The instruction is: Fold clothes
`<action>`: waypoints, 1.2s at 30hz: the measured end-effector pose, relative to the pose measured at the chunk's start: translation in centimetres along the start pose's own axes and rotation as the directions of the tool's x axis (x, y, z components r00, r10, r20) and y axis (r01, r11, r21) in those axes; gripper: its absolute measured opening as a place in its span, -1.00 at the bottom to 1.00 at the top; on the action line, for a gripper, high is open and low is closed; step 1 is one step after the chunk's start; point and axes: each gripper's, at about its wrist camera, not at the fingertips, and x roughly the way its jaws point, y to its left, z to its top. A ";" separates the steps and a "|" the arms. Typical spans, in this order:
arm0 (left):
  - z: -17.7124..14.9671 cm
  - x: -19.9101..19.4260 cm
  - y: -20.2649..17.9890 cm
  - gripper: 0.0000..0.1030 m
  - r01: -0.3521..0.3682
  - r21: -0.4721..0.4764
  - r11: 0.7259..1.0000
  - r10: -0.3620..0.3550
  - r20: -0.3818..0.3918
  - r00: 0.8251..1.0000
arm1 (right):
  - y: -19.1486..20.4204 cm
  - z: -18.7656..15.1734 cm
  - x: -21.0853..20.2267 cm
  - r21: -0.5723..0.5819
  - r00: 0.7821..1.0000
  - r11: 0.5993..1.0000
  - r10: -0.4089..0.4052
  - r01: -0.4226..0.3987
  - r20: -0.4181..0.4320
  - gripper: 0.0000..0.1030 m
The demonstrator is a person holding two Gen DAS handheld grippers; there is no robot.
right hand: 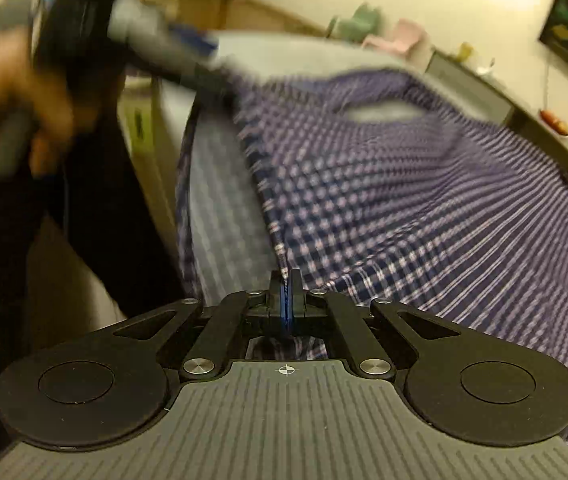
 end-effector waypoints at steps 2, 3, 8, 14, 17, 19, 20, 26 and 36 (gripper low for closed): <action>0.0 0.5 0.9 0.39 0.020 -0.064 0.998 -0.024 -0.050 0.998 | 0.8 -0.7 1.1 -0.014 0.998 0.999 0.043 -0.044 -0.041 -1.00; 0.0 0.6 1.6 0.39 0.033 -0.112 0.993 -0.042 -0.076 0.996 | 0.3 -0.7 1.0 0.022 0.996 0.997 0.081 -0.080 -0.034 -0.91; -0.8 -0.9 5.4 0.39 0.077 -0.353 0.933 -0.143 -0.165 0.976 | -5.4 -0.5 -2.6 0.270 0.953 0.915 0.280 -0.301 0.113 -0.39; 0.1 -5.9 5.7 0.39 0.117 -0.322 0.939 -0.149 -0.074 0.986 | -16.2 -4.8 -8.1 0.554 0.992 0.831 -0.106 0.047 0.075 -0.23; 1.6 -6.3 3.2 0.44 0.220 -0.213 0.952 -0.224 0.009 0.975 | -18.8 -8.4 -7.1 0.579 0.965 0.773 -0.222 0.260 -0.137 -0.24; 2.4 -5.0 0.7 0.46 0.312 -0.127 0.942 -0.311 0.026 0.950 | -19.1 -9.6 -6.0 0.559 0.958 0.780 -0.202 0.282 -0.202 -0.29; 2.5 -4.0 -0.5 0.47 0.342 -0.079 0.936 -0.342 0.010 0.940 | -19.3 -10.2 -5.4 0.548 0.953 0.784 -0.192 0.292 -0.234 -0.30; 1.4 0.0 -3.1 0.42 0.309 -0.008 0.951 -0.308 -0.106 0.945 | -18.7 -14.7 -10.9 0.566 0.899 0.700 -0.306 0.435 -0.312 -0.25; 1.4 -2.4 -11.5 0.47 0.483 0.229 0.845 -0.478 -0.079 0.875 | -13.6 -15.8 -13.1 0.492 0.919 0.777 -0.309 0.393 -0.245 -0.33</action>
